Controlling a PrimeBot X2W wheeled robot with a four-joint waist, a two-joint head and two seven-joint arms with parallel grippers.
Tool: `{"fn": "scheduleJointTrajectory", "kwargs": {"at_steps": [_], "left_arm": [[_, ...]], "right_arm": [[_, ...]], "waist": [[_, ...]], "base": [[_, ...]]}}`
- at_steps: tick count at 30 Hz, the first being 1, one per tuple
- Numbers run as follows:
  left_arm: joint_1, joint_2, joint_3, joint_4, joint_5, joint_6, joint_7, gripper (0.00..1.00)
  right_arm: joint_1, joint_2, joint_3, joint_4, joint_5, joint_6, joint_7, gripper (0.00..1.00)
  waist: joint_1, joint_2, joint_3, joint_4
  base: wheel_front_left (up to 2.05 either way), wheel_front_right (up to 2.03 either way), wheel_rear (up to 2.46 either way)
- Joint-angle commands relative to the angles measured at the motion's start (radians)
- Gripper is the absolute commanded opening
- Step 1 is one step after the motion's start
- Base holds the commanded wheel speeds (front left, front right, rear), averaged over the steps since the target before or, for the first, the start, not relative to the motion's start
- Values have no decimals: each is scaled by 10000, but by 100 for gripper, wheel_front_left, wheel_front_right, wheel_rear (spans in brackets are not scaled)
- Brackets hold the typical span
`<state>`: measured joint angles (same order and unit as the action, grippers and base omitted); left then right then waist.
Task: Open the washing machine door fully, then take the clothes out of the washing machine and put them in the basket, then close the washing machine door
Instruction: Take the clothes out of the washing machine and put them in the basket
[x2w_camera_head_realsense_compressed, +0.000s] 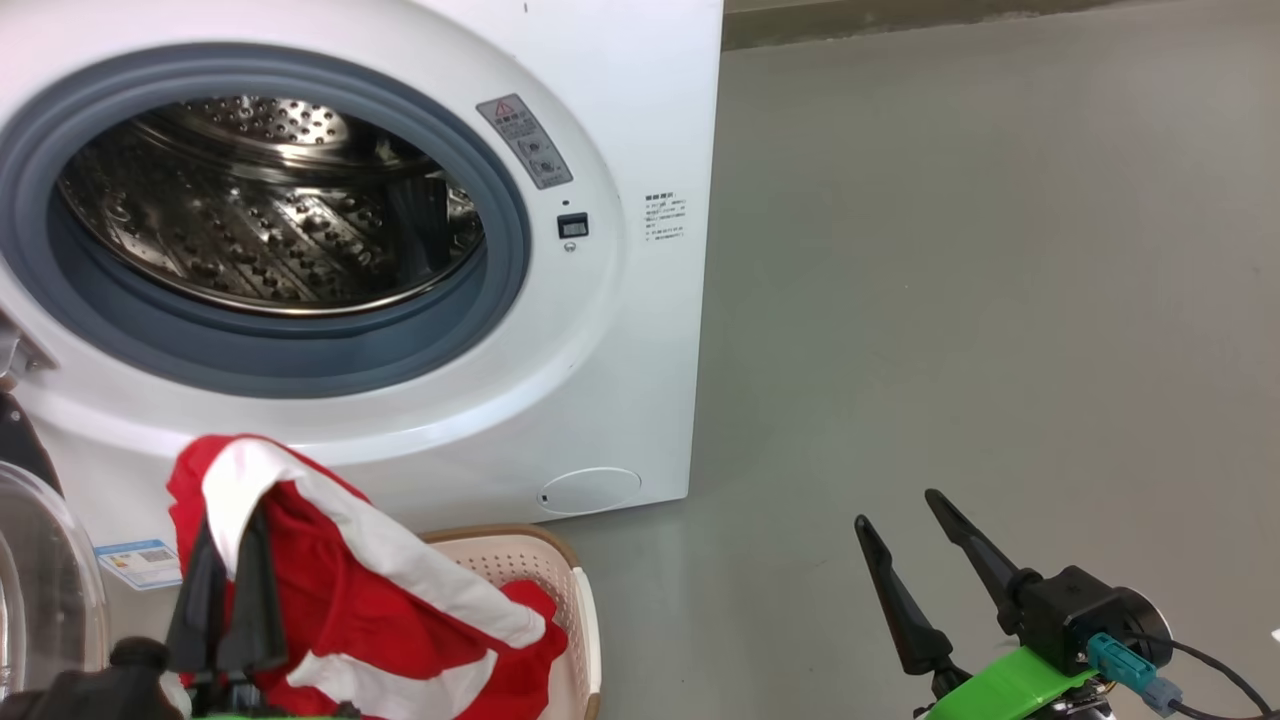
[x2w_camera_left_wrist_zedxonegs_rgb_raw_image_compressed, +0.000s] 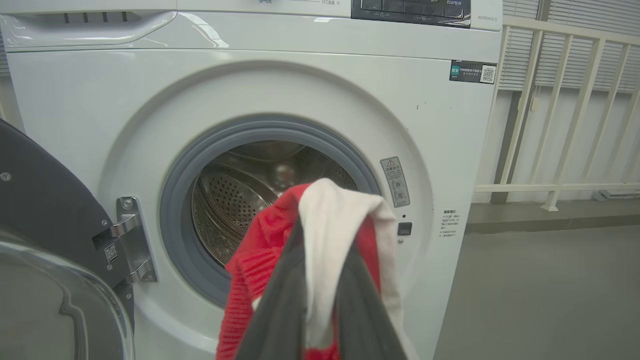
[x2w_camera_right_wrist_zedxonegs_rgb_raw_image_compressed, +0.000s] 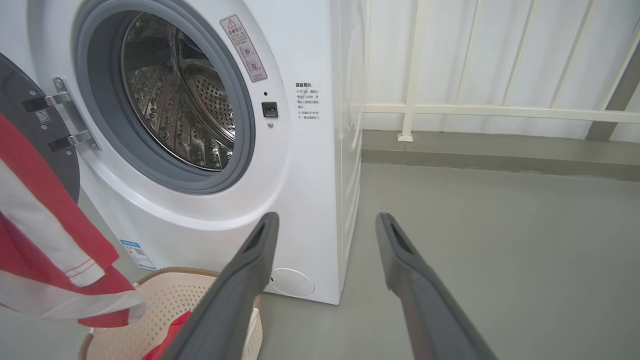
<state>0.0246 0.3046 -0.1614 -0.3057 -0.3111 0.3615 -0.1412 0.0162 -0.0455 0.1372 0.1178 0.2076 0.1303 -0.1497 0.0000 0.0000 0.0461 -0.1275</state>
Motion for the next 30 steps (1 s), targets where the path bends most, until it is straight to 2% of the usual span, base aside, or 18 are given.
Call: {"fn": "scheduleJointTrajectory", "kwargs": {"at_steps": [1,8,16,22,25,30], "left_arm": [[-198,139,367,-325,-2,44,-26,0],[133,0,142,51,-128,-22,-113,0],[174,-577,-157,1384,-458,-127,-563,0],[-551,-1134,-150,3475,-1056,-682,-979,0],[-1036,-1330,-83,4301,-1091,-900,-1114,0],[-1987,-1515,141,5773,-1081,-1511,-1195,0]], "right_arm": [[-112,-47,164,-309,-197,4,19,100],[-70,-47,119,-544,-240,4,117,100],[-258,-47,74,-738,-279,4,182,100],[-635,-47,23,-998,-320,4,208,100],[-865,-47,-31,-1131,-242,4,137,100],[-1335,-47,-5,-1274,-227,4,-4,100]], "waist": [[0,0,-25,14],[0,0,106,45],[0,0,655,-16],[0,0,1660,-195],[0,0,2206,-277],[0,0,3150,-439]], "base": [[0,0,0],[0,0,0],[0,0,0],[0,0,0],[0,0,0],[0,0,0]]}}
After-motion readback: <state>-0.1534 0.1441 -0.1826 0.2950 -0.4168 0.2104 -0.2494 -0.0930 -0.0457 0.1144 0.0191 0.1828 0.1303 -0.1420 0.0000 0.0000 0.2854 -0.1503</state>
